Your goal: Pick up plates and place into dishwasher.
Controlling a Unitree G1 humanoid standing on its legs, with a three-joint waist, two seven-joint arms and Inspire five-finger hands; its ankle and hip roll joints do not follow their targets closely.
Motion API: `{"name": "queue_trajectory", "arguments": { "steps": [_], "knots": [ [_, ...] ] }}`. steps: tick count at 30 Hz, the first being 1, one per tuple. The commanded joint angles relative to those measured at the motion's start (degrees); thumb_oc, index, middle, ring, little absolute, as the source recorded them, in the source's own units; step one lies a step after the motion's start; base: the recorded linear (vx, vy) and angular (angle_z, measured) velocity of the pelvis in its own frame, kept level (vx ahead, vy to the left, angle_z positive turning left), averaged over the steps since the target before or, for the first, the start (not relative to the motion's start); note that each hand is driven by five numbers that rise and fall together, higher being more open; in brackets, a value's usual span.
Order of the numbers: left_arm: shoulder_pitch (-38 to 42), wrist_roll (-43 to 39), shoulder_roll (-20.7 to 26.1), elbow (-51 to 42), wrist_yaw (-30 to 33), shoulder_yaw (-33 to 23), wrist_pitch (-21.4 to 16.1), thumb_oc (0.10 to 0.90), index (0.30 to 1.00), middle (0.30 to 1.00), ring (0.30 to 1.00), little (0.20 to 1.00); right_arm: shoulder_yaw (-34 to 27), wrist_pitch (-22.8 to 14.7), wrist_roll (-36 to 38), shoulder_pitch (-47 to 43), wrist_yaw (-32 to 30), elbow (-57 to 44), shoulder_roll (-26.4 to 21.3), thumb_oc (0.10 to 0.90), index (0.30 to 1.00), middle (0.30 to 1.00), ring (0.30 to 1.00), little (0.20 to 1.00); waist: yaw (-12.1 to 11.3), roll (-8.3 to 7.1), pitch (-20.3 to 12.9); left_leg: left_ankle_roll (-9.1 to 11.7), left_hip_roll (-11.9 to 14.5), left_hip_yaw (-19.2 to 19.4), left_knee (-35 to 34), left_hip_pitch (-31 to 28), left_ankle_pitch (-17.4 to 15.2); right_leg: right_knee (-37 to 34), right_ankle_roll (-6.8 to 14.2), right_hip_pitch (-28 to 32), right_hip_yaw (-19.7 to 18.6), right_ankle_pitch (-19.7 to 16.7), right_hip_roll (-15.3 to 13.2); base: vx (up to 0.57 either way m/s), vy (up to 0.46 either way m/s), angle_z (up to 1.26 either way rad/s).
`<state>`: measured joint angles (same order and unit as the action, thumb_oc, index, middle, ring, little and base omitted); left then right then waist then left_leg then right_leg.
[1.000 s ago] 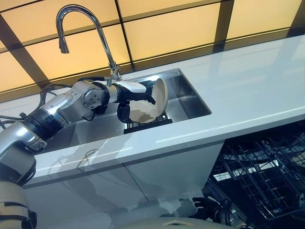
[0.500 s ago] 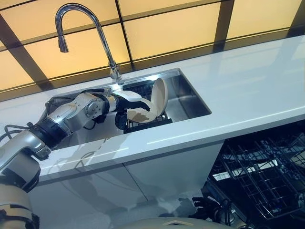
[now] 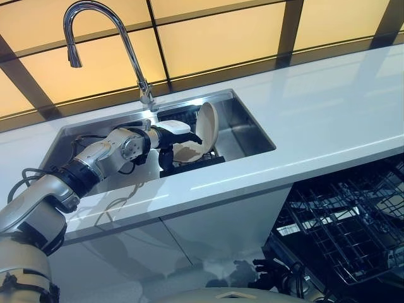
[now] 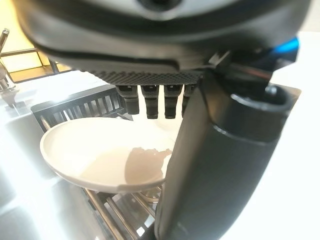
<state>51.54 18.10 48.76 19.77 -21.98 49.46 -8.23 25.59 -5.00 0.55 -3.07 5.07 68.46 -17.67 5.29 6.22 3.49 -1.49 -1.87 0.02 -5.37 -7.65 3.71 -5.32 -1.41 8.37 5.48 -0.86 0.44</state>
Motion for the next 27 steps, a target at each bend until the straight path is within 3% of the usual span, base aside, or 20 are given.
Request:
{"name": "queue_trajectory", "arguments": {
  "steps": [1,15,27],
  "knots": [
    [7.11,3.04,1.13,7.21,6.05,-5.51,-1.41,0.800,0.900,0.900,0.900,0.900,1.11,-1.16,-1.24,1.97,0.05,-0.24,2.21,0.800,0.900,0.900,0.900,0.900,0.96,-1.49,-0.08,-2.94,-3.78,2.90,0.37,-1.70,-9.36,0.32,2.96,0.53,-2.74,3.61,2.78,0.03,0.006,-0.01],
    [4.93,17.57,0.69,10.20,8.32,-2.78,-6.18,0.800,0.900,0.900,0.900,0.900,0.16,-1.90,-0.82,2.90,-0.06,-0.25,1.33,0.800,0.900,0.900,0.900,0.900,1.97,-0.88,0.96,-3.14,-3.86,3.34,0.37,-1.64,-9.52,0.32,3.18,0.10,-3.79,3.27,2.69,0.04,0.016,-0.04],
    [3.25,23.98,-0.86,13.64,14.13,-2.49,-5.31,0.800,0.900,0.900,0.900,0.900,0.00,-2.14,-0.21,3.92,-0.88,-1.44,0.70,0.800,0.900,0.900,0.900,0.900,3.00,-0.58,1.89,-3.22,-3.93,3.82,0.37,-1.21,-9.51,0.32,3.43,-0.58,-4.71,2.97,2.62,0.02,0.010,-0.02]
  ]
}}
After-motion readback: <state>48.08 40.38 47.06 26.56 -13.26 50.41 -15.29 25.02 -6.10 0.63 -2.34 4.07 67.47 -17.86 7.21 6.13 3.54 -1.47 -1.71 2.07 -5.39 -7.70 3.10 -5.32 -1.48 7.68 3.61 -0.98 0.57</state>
